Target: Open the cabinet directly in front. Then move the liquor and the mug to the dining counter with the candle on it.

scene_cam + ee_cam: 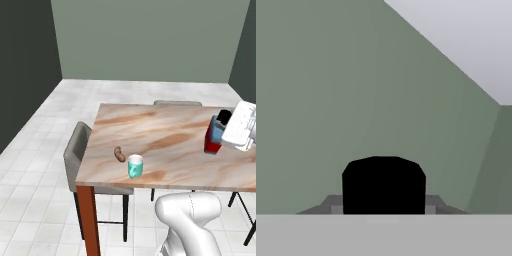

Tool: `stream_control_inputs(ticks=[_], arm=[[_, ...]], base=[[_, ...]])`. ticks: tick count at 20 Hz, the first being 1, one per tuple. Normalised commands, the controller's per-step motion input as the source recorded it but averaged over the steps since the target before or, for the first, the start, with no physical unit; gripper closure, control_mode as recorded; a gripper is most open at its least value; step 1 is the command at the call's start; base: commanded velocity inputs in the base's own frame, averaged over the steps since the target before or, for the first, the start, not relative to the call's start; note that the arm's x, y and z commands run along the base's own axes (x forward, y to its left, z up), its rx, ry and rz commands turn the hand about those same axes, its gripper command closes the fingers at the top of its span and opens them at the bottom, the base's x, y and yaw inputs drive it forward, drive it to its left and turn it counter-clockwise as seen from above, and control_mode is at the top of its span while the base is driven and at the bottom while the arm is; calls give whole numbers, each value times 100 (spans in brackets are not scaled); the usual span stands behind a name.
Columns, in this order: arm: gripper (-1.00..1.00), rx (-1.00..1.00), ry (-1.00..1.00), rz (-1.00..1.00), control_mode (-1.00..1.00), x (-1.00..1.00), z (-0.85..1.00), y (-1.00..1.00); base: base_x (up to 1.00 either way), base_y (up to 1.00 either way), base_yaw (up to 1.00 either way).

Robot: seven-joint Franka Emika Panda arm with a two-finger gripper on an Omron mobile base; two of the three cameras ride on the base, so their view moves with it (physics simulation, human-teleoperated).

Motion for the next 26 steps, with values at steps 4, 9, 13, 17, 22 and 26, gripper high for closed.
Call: stream_control_inputs(ticks=[4, 9, 13, 17, 22, 26], arm=[[100, -26, 4, 0, -100, 11, 0, 0], [100, -22, 24, 0, -100, 25, -2, 0], [100, -1, 33, 0, -100, 32, -26, -5], [100, 15, 24, 0, -100, 29, -31, -26], [100, 20, 15, 0, -100, 30, -41, -7], [100, 17, 0, 0, -100, 14, -52, 0]], base=[[0, 0, 0], [0, 0, 0], [0, 0, 0], [0, 0, 0], [0, 0, 0], [0, 0, 0]])
